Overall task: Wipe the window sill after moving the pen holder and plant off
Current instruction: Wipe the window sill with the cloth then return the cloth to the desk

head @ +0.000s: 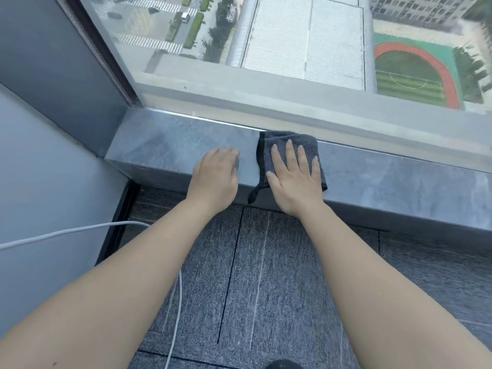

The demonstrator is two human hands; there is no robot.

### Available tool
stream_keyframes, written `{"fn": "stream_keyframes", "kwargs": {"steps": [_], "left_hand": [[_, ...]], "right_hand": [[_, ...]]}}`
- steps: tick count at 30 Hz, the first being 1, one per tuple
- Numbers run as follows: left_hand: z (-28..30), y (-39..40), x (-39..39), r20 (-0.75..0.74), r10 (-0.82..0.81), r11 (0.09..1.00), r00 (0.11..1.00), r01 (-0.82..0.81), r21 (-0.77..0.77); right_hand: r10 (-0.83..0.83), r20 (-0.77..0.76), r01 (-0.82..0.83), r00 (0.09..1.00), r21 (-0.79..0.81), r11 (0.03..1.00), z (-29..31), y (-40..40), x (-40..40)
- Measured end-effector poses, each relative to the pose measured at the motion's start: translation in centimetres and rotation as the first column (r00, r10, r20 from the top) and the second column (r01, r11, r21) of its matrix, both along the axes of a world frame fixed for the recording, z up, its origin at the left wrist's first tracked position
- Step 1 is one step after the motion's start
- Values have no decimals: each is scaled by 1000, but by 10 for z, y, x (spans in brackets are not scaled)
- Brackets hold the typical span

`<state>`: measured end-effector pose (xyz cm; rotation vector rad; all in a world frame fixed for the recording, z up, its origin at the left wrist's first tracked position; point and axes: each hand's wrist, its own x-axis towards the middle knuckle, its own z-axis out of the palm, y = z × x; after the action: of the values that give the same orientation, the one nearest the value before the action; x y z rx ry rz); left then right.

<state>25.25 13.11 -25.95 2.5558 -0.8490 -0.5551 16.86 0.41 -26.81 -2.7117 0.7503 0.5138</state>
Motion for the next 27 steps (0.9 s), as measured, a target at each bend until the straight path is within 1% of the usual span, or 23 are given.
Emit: {"fn": "stream_keyframes", "kwargs": {"steps": [4,8,11,13,15,18,20,22,24,27], "left_hand": [[1,-27,-14,-1,-102,993,995,102,54],[-2,-42,-24,46,-185,978,982,180,106],[-6,-40,-24,78,-247,956,966,230,182],[-6,-39,-23,79,-292,936,953,268,226],[-5,-38,-22,68,-299,931,952,275,238],[-6,-39,-23,76,-307,926,949,279,255],[-7,-39,-25,83,-313,922,946,282,264],[-6,-39,-26,81,-308,924,948,278,263],[-4,-40,-28,78,-294,928,953,265,263],[0,-43,-34,72,-263,934,962,236,267]], "right_hand": [[-144,-21,144,989,-17,989,2,-31,-28],[-303,-38,301,952,-53,952,2,-46,-46],[-408,-52,403,912,-85,911,1,-46,-42],[-440,-50,436,897,-72,897,1,-43,-32],[-373,-42,371,927,-54,927,1,-39,-22],[-152,-1,152,988,-37,988,0,-31,-15],[-41,19,42,999,-28,999,0,-30,-19],[33,26,-33,999,-28,999,0,-31,-30],[48,26,-47,999,-20,999,1,-35,-43],[-49,-2,49,999,-12,999,1,-47,-64]]}}
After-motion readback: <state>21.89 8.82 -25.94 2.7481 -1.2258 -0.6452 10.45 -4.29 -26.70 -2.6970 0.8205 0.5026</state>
